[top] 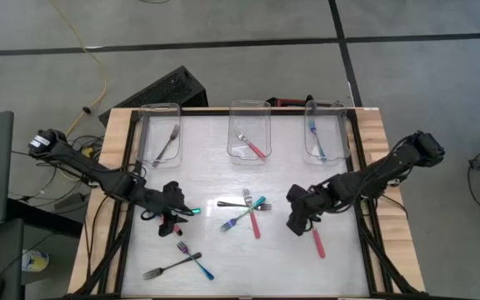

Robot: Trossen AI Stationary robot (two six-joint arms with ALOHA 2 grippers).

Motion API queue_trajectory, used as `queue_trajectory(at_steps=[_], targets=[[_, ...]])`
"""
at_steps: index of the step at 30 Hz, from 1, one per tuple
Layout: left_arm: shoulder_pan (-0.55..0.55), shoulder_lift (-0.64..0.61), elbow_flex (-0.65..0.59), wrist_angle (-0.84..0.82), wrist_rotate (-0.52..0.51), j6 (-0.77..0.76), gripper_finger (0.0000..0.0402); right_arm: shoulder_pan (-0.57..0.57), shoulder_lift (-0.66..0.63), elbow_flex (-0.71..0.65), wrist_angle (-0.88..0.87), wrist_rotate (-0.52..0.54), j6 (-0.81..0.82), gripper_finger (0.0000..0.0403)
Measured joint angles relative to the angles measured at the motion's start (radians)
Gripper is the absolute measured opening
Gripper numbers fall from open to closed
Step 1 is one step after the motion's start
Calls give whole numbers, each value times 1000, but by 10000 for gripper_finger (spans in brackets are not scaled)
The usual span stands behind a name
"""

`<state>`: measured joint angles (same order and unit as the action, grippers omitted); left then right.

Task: Sort silverware by color (type)
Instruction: Put the top left iridescent fork into the right transparent bin

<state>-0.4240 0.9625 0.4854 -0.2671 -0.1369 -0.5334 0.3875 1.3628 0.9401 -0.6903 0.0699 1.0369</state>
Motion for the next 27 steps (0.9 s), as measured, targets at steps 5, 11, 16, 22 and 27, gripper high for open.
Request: queue_trajectory(at_steps=[5, 11, 16, 22, 27], targets=[[0, 1, 0, -139, -21, -55, 176, -81, 0, 0, -1, 12, -181, 259], [-4, 50, 0, -297, -67, -92, 176, -137, 0, 0, -13, 10, -388, 259], [-4, 147, 0, -244, -103, -92, 176, -163, 0, 0, -50, 5, -488, 259], [-5, 286, 5, -189, -65, -106, 176, -177, 0, 0, -93, 4, -572, 260], [-6, 343, 11, -212, -62, -156, 153, -192, 0, 0, -108, 4, -604, 260]])
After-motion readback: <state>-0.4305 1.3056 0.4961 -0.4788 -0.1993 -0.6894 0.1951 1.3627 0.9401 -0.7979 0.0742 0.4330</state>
